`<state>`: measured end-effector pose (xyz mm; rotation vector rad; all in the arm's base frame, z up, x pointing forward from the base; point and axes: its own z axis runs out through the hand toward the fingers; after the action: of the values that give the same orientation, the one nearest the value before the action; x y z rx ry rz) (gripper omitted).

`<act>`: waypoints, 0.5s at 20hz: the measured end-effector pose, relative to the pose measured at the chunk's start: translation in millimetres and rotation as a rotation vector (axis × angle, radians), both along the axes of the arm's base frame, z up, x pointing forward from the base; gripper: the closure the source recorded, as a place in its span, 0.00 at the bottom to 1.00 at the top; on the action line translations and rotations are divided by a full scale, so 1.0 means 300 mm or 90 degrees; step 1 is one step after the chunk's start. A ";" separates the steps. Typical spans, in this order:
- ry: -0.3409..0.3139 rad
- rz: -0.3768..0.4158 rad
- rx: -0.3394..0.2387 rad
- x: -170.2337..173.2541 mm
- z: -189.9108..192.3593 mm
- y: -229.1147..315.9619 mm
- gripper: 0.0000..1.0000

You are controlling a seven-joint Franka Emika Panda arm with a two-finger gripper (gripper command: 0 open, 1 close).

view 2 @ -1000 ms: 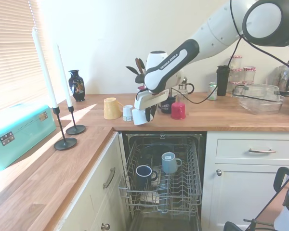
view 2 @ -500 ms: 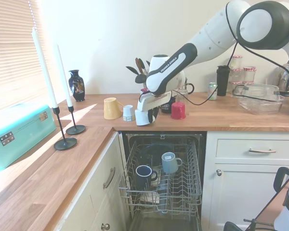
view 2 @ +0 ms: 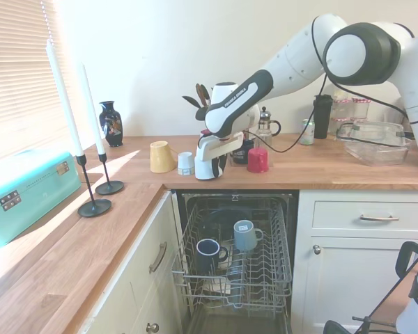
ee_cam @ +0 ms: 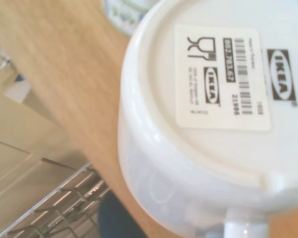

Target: Move a mug from dishwasher to table

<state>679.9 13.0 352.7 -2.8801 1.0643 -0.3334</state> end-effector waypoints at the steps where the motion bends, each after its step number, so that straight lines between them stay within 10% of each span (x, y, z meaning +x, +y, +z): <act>1: 0.007 0.003 -0.002 0.002 0.001 0.000 0.00; 10: 0.029 0.018 -0.018 0.021 -0.057 0.011 0.00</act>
<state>686.0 16.3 335.7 -2.9385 1.0320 -0.2843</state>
